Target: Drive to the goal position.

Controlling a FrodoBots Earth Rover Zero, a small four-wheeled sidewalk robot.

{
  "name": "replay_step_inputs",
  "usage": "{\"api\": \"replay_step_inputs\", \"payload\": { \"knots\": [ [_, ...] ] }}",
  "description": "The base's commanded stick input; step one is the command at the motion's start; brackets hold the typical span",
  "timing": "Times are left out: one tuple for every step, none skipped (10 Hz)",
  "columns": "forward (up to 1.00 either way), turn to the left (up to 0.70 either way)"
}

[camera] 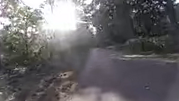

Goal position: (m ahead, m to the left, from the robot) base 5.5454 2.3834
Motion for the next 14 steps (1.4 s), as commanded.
{"api": "replay_step_inputs", "payload": {
  "knots": [
    [0.70,-0.01],
    [0.70,-0.01],
    [0.70,-0.01],
    [0.70,-0.01],
    [0.70,-0.01],
    [0.70,-0.01],
    [0.70,-0.01],
    [0.70,-0.01],
    [0.70,-0.01],
    [0.70,-0.01],
    [0.70,-0.02],
    [0.70,-0.14],
    [0.70,-0.20],
    [0.70,-0.12]
  ]
}}
